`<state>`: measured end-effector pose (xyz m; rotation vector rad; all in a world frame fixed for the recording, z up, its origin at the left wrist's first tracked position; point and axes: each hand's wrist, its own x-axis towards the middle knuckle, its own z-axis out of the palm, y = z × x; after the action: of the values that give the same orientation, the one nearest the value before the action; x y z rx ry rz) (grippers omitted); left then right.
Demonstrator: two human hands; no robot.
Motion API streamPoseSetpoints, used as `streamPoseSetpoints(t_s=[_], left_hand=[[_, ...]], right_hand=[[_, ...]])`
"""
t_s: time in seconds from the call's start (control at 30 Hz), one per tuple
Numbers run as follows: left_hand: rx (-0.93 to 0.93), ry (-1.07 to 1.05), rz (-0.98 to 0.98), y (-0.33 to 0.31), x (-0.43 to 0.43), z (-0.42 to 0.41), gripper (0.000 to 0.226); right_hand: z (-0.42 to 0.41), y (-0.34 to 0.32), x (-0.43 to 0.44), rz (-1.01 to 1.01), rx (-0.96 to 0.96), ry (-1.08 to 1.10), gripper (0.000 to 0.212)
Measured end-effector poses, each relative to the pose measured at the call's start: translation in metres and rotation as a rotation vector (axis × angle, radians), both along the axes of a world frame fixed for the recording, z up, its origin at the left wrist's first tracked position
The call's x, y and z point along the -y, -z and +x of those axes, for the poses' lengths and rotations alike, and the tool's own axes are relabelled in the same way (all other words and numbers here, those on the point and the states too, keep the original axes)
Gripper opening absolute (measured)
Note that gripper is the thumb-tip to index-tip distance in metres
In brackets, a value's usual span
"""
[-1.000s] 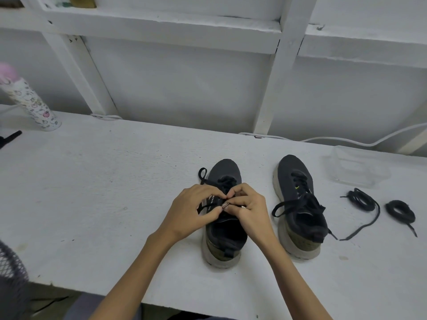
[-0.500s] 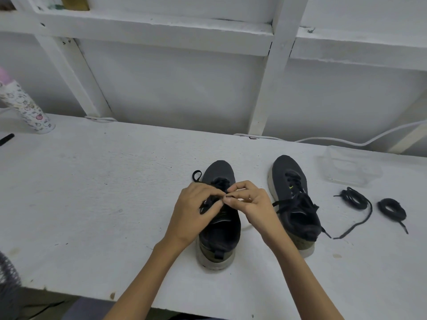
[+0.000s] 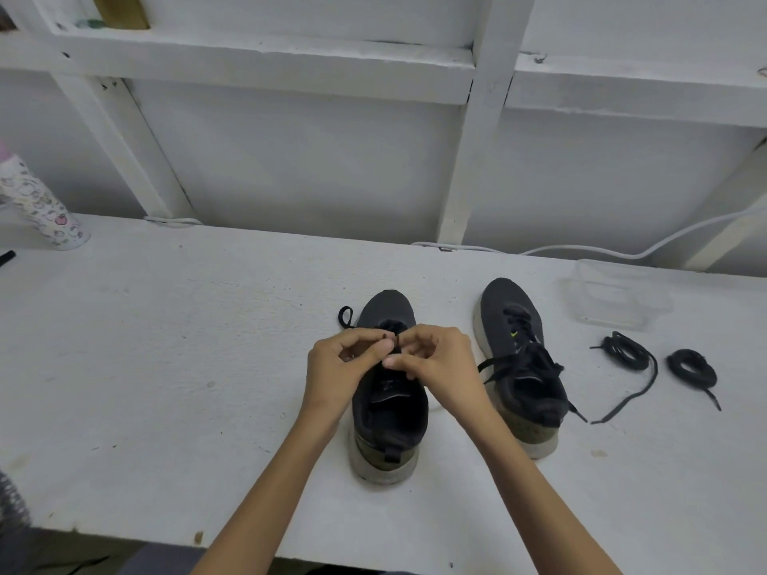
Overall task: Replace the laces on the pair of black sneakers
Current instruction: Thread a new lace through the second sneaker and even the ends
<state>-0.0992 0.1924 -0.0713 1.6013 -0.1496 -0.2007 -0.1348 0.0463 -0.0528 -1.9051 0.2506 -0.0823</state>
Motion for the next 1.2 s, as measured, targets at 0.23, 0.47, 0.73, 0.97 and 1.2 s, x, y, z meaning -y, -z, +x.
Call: streamPoseSetpoints(t_s=[0.23,0.47,0.73,0.97,1.2], left_hand=[[0.048,0.004,0.014,-0.002,-0.003,-0.004,0.017],[0.235,0.086,0.082,0.019,-0.002,-0.017,0.037],[0.369,0.124,0.205,0.03,-0.009,-0.008,0.035],[0.362,0.082,0.062,0.01,0.002,-0.003,0.039],[0.169,0.174,0.056,0.01,0.024,-0.006,0.026]], right_hand=[[0.003,0.006,-0.01,0.024,0.025,-0.029,0.005],[0.002,0.006,-0.008,0.09,-0.009,-0.035,0.011],[0.015,-0.028,0.004,0.223,0.057,-0.04,0.01],[0.019,-0.032,0.014,0.022,-0.033,-0.121,0.006],[0.017,-0.038,0.017,-0.051,-0.032,-0.129,0.006]])
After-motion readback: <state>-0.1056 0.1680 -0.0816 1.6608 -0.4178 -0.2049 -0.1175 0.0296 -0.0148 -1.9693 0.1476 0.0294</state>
